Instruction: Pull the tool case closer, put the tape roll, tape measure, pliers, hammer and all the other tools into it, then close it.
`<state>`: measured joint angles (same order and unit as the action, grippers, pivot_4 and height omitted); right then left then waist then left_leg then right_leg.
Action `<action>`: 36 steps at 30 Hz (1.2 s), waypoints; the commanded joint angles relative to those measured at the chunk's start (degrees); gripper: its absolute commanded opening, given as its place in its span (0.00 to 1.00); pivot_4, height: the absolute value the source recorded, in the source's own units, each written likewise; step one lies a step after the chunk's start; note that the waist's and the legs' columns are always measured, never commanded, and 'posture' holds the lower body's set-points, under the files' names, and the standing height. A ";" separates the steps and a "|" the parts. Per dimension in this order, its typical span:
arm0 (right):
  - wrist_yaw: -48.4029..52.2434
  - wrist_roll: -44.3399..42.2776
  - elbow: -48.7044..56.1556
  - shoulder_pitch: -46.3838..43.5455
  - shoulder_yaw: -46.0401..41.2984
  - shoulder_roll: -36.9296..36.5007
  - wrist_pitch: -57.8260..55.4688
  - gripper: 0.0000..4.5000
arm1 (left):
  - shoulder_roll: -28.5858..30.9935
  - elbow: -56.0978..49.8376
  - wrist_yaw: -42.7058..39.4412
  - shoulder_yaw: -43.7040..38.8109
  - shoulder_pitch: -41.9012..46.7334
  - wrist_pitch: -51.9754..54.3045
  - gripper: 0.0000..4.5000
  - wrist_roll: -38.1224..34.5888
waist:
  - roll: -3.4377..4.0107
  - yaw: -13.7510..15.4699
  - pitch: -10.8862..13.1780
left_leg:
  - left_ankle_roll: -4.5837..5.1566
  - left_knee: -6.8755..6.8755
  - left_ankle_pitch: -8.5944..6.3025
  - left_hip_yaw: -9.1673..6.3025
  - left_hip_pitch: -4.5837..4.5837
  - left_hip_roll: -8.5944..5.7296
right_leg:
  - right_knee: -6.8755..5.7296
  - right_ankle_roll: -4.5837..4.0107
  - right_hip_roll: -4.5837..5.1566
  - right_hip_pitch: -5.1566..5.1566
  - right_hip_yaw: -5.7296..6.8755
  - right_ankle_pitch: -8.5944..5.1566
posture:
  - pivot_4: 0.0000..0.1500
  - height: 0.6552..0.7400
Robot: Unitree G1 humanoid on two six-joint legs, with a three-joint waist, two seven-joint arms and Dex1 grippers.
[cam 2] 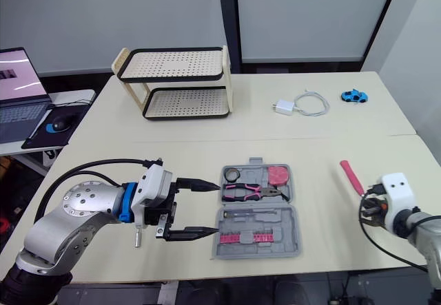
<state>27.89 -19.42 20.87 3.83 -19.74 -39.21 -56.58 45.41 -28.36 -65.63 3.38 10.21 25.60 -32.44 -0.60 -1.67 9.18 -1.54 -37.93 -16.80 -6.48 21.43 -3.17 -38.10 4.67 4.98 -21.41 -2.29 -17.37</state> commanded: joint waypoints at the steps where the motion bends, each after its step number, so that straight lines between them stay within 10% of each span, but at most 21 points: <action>1: -5.36 -0.15 6.93 -1.23 2.34 3.84 -4.48 0.02 | 0.65 -0.62 -0.28 -0.65 0.20 -1.39 1.00 0.62 | 0.00 0.04 0.00 | 0.00 0.00 0.00 0.01 0.00 -0.03 | 0.00 0.00 0.02 0.00 -0.02 0.00 | 1.00 1.00; 14: -12.46 3.72 -1.16 -5.80 10.24 13.17 -2.09 0.02 | 0.79 -1.39 -0.81 0.00 -0.78 -2.71 1.00 2.36 | 0.00 0.01 0.01 | 0.00 0.02 0.00 0.03 0.00 -0.08 | 0.00 0.00 0.04 -0.09 -0.06 0.00 | 1.00 1.00; 25: -2.64 3.23 3.54 2.51 9.37 6.17 10.05 0.84 | 1.44 -1.51 -0.66 -0.68 -2.28 -3.57 1.00 2.96 | -0.01 0.07 0.02 | 0.01 0.02 -0.01 0.02 0.02 -0.09 | 0.03 0.00 0.05 -0.07 -0.04 0.00 | 1.00 1.00; 36: -1.05 5.12 -7.22 2.33 10.05 7.46 21.37 0.84 | 1.06 -1.36 -0.66 -0.25 -2.55 -3.84 1.00 3.53 | -0.01 0.01 0.02 | 0.01 0.02 0.00 0.03 -0.06 -0.06 | -0.01 0.00 0.02 0.00 -0.06 0.00 | 1.00 1.00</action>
<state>26.80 -14.53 13.74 7.04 -9.28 -31.71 -36.40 46.27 -28.54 -66.33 3.61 7.59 23.04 -28.83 -0.61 -1.66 9.19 -1.53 -37.91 -16.80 -6.45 21.37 -3.23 -38.11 4.68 5.01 -21.42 -2.35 -17.37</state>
